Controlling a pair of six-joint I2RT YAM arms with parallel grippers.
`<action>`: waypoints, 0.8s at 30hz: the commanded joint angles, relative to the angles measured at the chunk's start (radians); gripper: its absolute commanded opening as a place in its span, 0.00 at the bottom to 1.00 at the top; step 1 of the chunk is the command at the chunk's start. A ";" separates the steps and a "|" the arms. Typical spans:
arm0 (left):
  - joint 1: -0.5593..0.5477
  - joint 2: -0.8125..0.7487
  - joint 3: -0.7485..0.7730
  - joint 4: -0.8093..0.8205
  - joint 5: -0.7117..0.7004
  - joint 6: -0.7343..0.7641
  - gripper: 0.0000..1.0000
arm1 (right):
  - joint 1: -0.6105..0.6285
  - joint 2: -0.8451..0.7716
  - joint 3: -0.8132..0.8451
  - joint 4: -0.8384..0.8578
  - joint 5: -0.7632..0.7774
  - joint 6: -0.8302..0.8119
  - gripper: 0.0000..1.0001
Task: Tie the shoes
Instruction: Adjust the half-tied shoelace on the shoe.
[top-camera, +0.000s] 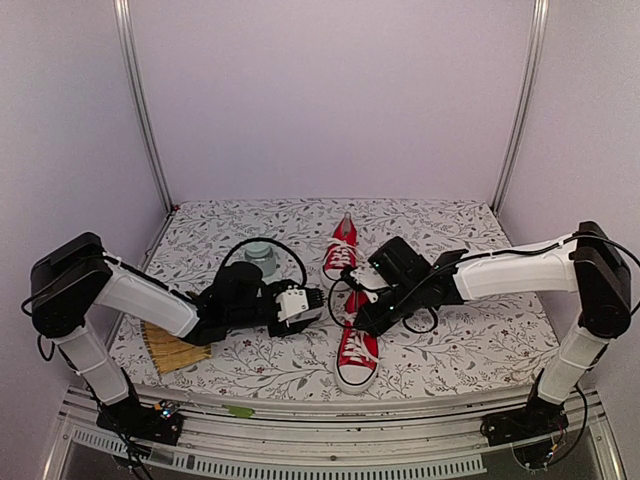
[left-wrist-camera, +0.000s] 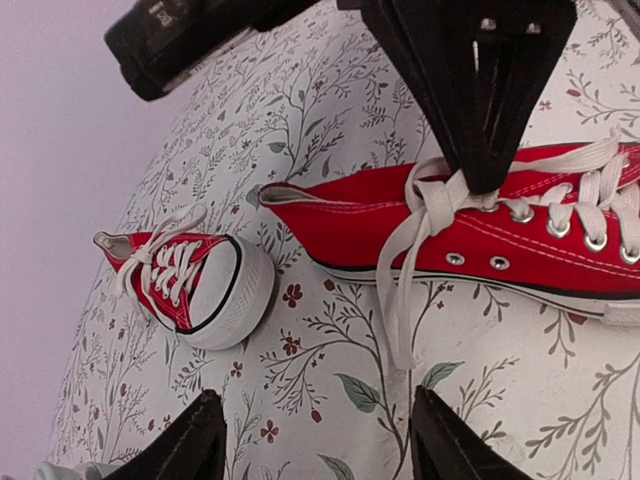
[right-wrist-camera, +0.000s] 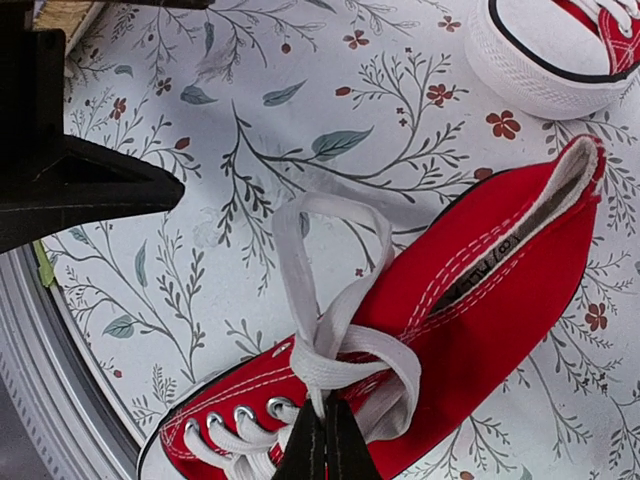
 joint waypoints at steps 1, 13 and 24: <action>-0.015 0.022 0.023 -0.015 0.052 0.029 0.63 | 0.000 -0.077 -0.014 -0.049 -0.076 0.014 0.01; -0.036 0.028 0.131 -0.099 0.292 0.110 0.61 | 0.000 -0.121 -0.060 -0.121 -0.215 0.014 0.01; -0.105 0.163 0.207 -0.057 0.409 0.217 0.39 | -0.049 -0.099 -0.092 -0.051 -0.256 0.014 0.01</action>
